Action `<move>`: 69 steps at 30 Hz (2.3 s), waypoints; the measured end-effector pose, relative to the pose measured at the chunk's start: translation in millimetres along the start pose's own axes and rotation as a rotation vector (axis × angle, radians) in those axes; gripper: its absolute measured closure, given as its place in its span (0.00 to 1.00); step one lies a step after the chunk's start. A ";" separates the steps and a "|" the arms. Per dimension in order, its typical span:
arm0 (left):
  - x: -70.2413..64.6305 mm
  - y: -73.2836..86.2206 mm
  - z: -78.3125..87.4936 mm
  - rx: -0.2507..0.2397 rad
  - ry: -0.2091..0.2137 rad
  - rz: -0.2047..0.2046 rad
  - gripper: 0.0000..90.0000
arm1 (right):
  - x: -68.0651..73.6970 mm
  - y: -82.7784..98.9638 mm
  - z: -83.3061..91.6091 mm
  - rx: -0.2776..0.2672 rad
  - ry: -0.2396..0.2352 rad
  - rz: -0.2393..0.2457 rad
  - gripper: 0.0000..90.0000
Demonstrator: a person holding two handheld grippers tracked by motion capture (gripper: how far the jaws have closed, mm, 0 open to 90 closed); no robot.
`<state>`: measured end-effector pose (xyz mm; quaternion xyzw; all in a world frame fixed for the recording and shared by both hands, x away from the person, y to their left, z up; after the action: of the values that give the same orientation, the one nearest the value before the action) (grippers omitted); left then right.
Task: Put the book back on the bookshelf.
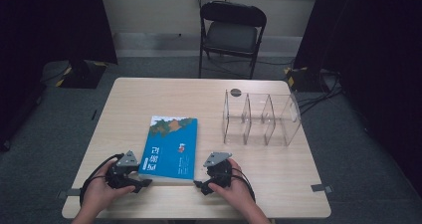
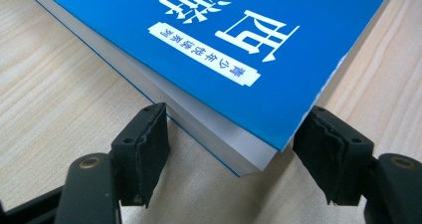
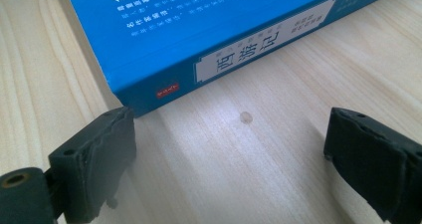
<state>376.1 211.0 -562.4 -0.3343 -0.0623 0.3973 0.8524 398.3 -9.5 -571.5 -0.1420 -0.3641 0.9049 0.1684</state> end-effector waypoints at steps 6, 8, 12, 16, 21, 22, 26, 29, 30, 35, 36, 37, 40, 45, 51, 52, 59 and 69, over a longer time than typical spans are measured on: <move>0.0 1.2 -0.8 -0.024 0.001 -0.018 0.33 | 0.1 0.0 0.0 0.000 -0.001 0.000 0.06; 0.5 2.7 -0.6 -0.014 -0.007 -0.038 0.33 | 0.2 0.0 0.0 0.000 -0.001 -0.001 0.06; 0.7 2.4 -0.6 -0.018 -0.009 -0.039 0.33 | 0.0 0.0 0.0 0.000 0.000 0.000 0.06; -0.2 2.1 -0.5 -0.016 -0.019 -0.025 0.34 | 0.0 0.0 0.0 0.000 0.000 0.001 0.06; 0.0 1.1 0.3 0.000 -0.030 -0.025 0.35 | -0.1 0.0 0.0 0.000 0.000 0.000 0.06; -1.6 0.8 0.2 0.005 -0.034 -0.015 0.35 | -0.1 0.0 0.0 0.000 0.000 0.000 0.06; -2.0 -0.4 0.1 -0.001 -0.028 0.000 0.36 | -0.1 -0.1 0.0 0.000 0.000 0.001 0.06; -1.4 -1.4 3.0 0.009 -0.022 0.003 0.36 | -0.1 -0.1 0.0 0.000 0.000 0.001 0.06; -0.5 -2.6 3.8 0.006 -0.029 -0.007 0.36 | -0.1 -0.1 0.0 0.000 0.000 0.001 0.06; -2.4 -4.3 5.1 0.016 -0.036 -0.002 0.39 | -0.1 -0.1 -0.1 -0.001 0.000 0.000 0.06; -2.3 -5.8 5.9 0.009 -0.041 -0.007 0.39 | -0.1 -0.1 -0.1 -0.001 0.000 0.000 0.06; -5.5 -7.0 7.5 0.004 -0.025 0.009 0.41 | -0.2 -0.1 -0.1 -0.001 0.000 0.001 0.06; -10.5 -16.0 16.6 -0.042 0.029 0.049 0.58 | -0.2 -0.1 -0.1 -0.001 0.000 0.000 0.06; -10.5 -16.5 15.9 -0.042 0.036 0.056 0.60 | -0.2 -0.1 -0.1 -0.001 0.000 0.001 0.06; -11.9 -20.3 19.2 -0.048 0.037 0.051 0.60 | -0.1 -0.1 0.0 0.000 0.000 0.001 0.06; -12.4 -21.6 19.3 -0.058 0.039 0.056 0.60 | 0.0 0.0 0.0 0.000 0.000 0.000 0.06; -13.5 -27.2 22.0 -0.072 0.043 0.058 0.61 | 1.7 0.1 1.4 0.002 0.005 -0.007 0.09; -14.4 -33.7 25.3 -0.078 0.042 0.043 0.61 | 6.5 -12.6 11.2 -0.037 -0.041 -0.029 0.14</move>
<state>378.4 198.2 -519.7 -0.3766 -0.0527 0.4056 0.8312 390.7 -5.1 -555.8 -0.1212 -0.3864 0.8982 0.1712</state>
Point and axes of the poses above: each handheld gripper's, and its own axes: z roughly backward along the jaws, y roughly out of its underside, x roughly to its left, the point moved 10 cm from there along -z, roughly forward along the jaws, and after that the axes turned 10 degrees about z, right-handed, at the moved point
